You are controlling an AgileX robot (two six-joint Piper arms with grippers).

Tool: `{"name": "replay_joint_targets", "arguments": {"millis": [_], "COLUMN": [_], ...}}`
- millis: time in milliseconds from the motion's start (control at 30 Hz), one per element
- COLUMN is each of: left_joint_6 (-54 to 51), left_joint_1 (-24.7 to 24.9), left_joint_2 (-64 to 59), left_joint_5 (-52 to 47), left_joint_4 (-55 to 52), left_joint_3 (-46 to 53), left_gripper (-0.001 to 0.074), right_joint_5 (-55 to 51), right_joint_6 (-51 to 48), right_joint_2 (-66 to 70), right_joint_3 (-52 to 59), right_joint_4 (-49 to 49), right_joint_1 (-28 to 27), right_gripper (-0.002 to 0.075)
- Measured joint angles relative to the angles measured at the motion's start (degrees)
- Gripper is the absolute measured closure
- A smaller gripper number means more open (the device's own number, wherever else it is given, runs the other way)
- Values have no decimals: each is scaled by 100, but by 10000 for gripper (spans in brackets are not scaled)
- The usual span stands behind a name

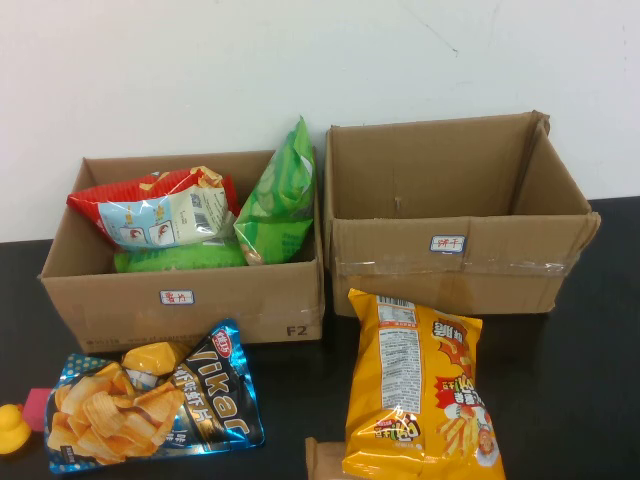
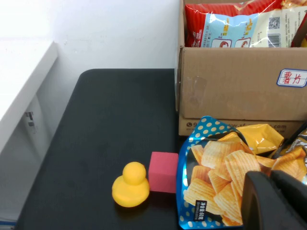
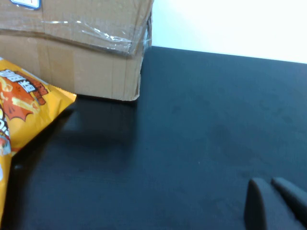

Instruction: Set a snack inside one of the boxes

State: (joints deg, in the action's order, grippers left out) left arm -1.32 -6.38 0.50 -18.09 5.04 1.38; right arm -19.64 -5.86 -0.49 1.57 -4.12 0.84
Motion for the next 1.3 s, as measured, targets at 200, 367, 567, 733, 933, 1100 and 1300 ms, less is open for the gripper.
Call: {"name": "replay_joint_targets", "arguments": {"millis": [200,367,567,733,933,1100,1300], "left_joint_6": [0,0,0,0,0,132,1219], "left_joint_1": [0,0,0,0,0,0,0], "left_joint_2": [0,0,0,0,0,0,0], "left_joint_5": [0,0,0,26,67,293,850], "left_joint_4": [32,50,78,87,326,1362,4744], "left_joint_3": [0,0,0,0,0,10,10], "left_gripper": [736,736,736,736,736,736,736], "right_joint_5": [0,0,0,0,0,0,0], "right_joint_6": [0,0,0,0,0,0,0], "right_joint_2": [0,0,0,0,0,0,0], "right_joint_3": [0,0,0,0,0,0,0], "right_joint_4": [0,0,0,0,0,0,0], "right_joint_1": [0,0,0,0,0,0,0], "right_gripper": [727,727,727,727,727,727,727]}}
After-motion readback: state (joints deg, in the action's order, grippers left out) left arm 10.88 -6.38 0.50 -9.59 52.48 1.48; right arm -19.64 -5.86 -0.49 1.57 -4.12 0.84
